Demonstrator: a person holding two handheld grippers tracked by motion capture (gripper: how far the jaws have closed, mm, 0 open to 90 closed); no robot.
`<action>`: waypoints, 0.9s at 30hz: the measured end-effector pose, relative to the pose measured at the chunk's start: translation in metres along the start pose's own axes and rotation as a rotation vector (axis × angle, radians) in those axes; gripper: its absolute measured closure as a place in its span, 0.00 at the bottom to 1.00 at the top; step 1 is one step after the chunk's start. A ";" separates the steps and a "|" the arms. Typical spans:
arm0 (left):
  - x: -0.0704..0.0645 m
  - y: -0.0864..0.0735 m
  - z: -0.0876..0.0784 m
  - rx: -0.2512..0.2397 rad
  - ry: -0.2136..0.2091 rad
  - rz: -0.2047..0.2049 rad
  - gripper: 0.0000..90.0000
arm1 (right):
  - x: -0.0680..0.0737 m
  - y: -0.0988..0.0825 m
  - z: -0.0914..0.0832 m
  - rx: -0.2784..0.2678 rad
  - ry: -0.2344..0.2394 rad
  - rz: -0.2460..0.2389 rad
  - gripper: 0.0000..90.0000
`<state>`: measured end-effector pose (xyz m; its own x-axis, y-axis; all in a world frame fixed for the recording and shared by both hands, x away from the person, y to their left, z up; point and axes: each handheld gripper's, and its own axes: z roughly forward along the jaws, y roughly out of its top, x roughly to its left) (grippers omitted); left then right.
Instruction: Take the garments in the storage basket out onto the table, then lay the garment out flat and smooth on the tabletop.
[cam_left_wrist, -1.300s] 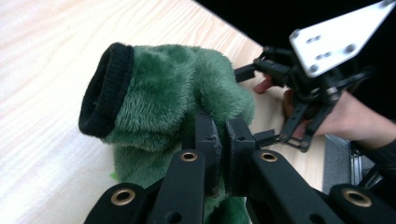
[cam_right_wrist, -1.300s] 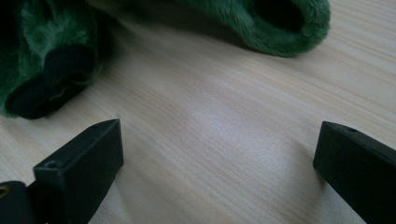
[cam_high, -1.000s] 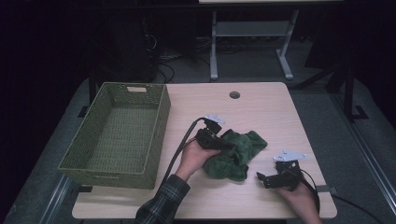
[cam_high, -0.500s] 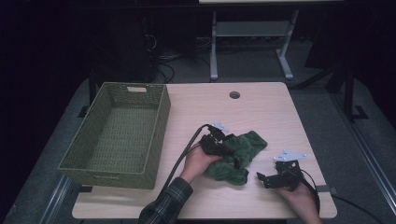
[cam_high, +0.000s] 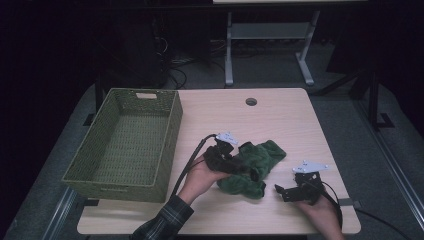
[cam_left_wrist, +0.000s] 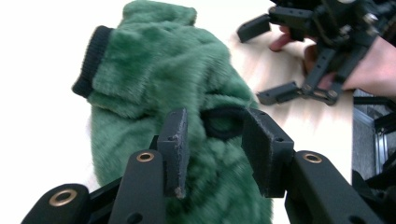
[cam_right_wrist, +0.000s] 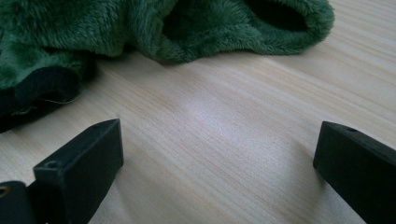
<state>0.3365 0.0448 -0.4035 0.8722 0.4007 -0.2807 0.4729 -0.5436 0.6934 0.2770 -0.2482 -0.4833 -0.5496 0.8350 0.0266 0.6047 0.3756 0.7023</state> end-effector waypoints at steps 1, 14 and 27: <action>-0.002 -0.002 -0.002 -0.004 -0.004 0.002 0.67 | 0.000 0.000 0.000 0.000 -0.001 0.000 0.01; -0.032 -0.031 -0.002 0.003 0.012 0.078 0.65 | 0.002 0.000 -0.005 0.014 0.009 -0.002 0.12; -0.022 -0.046 0.023 0.068 0.073 0.111 0.60 | 0.025 0.005 -0.011 -0.029 0.171 -0.034 0.16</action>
<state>0.2981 0.0438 -0.4441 0.9094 0.3866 -0.1537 0.3834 -0.6353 0.6704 0.2600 -0.2296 -0.4715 -0.6613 0.7403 0.1211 0.5682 0.3890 0.7251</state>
